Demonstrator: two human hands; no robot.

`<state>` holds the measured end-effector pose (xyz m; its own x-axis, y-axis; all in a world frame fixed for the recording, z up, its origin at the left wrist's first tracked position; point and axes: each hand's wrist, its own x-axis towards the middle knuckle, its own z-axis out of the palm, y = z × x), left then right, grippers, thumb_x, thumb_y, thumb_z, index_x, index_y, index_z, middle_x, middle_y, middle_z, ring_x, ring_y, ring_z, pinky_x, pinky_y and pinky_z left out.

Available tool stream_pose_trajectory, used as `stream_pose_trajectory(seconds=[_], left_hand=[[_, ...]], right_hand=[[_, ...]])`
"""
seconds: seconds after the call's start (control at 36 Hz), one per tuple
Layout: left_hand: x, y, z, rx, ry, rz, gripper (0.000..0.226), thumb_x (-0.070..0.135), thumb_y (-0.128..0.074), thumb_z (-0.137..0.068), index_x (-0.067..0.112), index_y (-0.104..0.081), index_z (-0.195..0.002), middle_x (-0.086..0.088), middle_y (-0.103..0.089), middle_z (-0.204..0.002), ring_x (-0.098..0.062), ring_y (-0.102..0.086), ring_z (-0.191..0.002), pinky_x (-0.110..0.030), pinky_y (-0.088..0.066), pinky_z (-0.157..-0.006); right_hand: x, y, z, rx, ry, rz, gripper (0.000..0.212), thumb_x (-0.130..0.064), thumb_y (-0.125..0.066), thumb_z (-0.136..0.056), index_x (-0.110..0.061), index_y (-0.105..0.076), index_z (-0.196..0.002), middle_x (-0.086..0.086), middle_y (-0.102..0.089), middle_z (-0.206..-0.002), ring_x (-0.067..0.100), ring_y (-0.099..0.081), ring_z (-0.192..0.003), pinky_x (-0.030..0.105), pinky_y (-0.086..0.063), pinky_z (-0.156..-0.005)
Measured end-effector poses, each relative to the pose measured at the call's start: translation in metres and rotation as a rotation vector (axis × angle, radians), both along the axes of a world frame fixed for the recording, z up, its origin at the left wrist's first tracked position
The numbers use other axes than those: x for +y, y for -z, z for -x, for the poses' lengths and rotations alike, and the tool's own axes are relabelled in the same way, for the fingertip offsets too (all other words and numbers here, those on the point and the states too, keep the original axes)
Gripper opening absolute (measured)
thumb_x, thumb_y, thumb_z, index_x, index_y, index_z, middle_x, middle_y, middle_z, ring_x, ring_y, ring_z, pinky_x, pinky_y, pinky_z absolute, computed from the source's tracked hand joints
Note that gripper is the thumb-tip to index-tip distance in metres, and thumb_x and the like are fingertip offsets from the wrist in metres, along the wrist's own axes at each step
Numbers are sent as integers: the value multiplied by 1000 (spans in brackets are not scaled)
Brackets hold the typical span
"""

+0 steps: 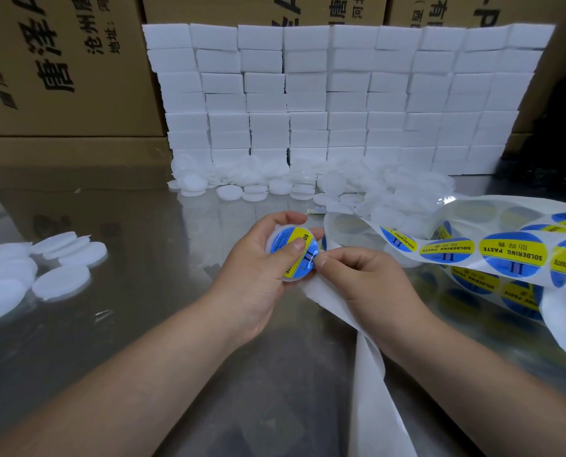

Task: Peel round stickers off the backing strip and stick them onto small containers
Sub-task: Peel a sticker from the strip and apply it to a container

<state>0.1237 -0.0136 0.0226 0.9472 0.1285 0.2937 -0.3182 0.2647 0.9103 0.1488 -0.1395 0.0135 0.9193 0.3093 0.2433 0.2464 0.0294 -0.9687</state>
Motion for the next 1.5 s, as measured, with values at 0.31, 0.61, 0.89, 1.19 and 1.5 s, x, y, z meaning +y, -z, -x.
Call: stream_pose_trajectory(seconds=[0.31, 0.61, 0.89, 1.19, 1.5], left_hand=[[-1, 1, 1, -18, -57, -60, 23, 1, -49, -90, 22, -58, -90, 4, -73, -89, -14, -69, -82, -27, -56, -74], [9, -15, 3, -86, -288, -13, 22, 5, -46, -94, 26, -54, -94, 2, -71, -83, -19, -69, -67, -22, -52, -56], [-7, 4, 8, 46, -262, -433, 15, 27, -48, -91, 36, -57, -83, 18, -60, -58, -9, -46, -33, -12, -34, -37], [3, 7, 0, -3, -405, -597, 20, 32, -46, -92, 35, -58, -75, 24, -59, -62, 2, -52, -51, -18, -43, -52], [32, 19, -20, 391, -389, -1086, 29, 16, -37, -92, 5, -64, -91, -17, -61, -103, -31, -52, -101, -38, -42, -89]], right_hand=[[1, 2, -2, -8, 24, 26, 18, -17, -64, -84, -20, -72, -67, -9, -71, -64, -1, -60, -59, 10, -47, -57], [-2, 2, -7, -37, 176, 105, 27, -27, -63, -81, -3, -67, -68, -2, -71, -73, 15, -62, -61, 21, -45, -55], [0, 1, -2, -117, 29, 34, 31, -27, -59, -87, -21, -66, -57, -13, -62, -55, -3, -53, -54, 10, -41, -55], [0, 0, 2, -115, 73, 86, 30, -29, -58, -86, -12, -67, -64, -2, -63, -66, 2, -52, -59, 18, -41, -59], [-4, -1, -2, -106, 108, 27, 53, 5, -49, -80, -47, -56, -87, -21, -62, -100, -4, -59, -93, 13, -45, -82]])
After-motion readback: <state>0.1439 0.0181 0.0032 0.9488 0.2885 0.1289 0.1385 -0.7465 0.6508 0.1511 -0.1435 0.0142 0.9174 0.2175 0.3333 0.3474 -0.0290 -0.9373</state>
